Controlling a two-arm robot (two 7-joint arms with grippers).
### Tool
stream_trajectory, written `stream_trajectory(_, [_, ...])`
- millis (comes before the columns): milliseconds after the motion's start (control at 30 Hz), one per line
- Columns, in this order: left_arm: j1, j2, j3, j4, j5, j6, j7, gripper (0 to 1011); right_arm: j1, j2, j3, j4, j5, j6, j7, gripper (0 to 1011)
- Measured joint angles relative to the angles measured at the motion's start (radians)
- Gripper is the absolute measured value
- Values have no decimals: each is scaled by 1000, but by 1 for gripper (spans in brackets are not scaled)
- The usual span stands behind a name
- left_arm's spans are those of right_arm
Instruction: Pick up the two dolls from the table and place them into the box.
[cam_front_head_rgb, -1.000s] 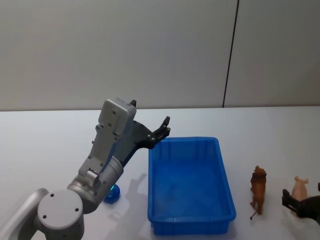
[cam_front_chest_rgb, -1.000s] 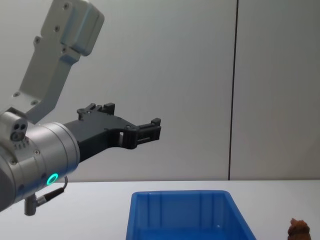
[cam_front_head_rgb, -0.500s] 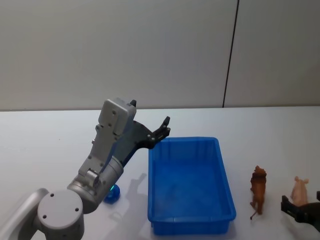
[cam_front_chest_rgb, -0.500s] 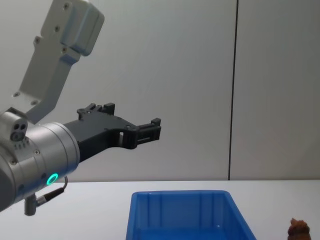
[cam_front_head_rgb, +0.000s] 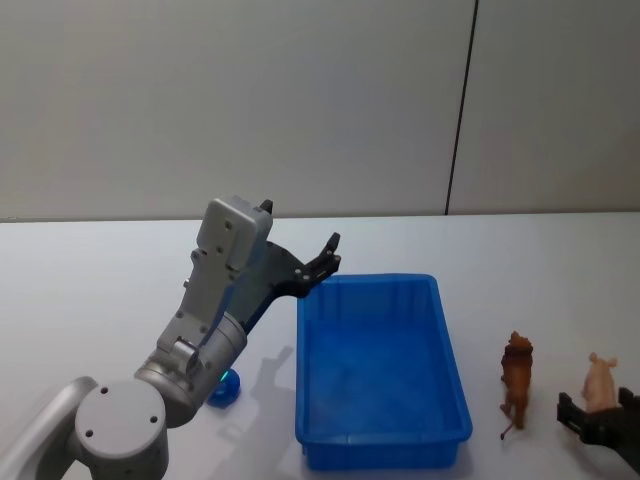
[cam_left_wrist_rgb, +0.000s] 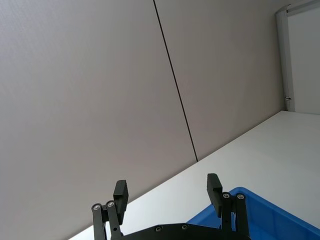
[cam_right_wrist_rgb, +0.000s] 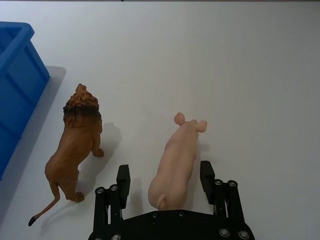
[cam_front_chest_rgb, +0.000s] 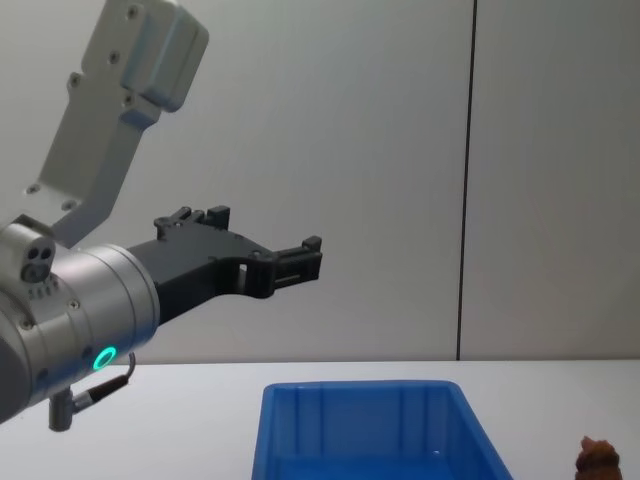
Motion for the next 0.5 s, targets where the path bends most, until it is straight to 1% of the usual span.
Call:
stream_trajectory(67, [0,0,0,0,0,0,0,1001,3,-3,0,5,2,2,0,867])
stream_trajectory(167, [0,0,0,0,0,0,0,1001,10,-8,2,14,7,6,2,763])
stream_trajectory(200, [0,0,0,0,0,0,0,1001,11,-9,2,16,8,7,2,763])
stream_trajectory(233, [0,0,0,0,0,0,0,1001,12,-10,2,17,9,8,2,705])
stream_trajectory(267, [0,0,0,0,0,0,0,1001,13,-11,3,19,10,9,2,686])
stream_trajectory(300, [0,0,0,0,0,0,0,1001,14,-12,3,21,11,10,3,624])
stream_trajectory(367, [0,0,0,0,0,0,0,1001,15,-13,4,23,13,11,3,590])
stream_trajectory(400, [0,0,0,0,0,0,0,1001,16,-15,5,24,14,12,3,546])
stream_trajectory(433, [0,0,0,0,0,0,0,1001,16,-15,5,24,15,12,3,546])
stream_trajectory(500, [0,0,0,0,0,0,0,1001,16,-15,7,24,16,12,3,464])
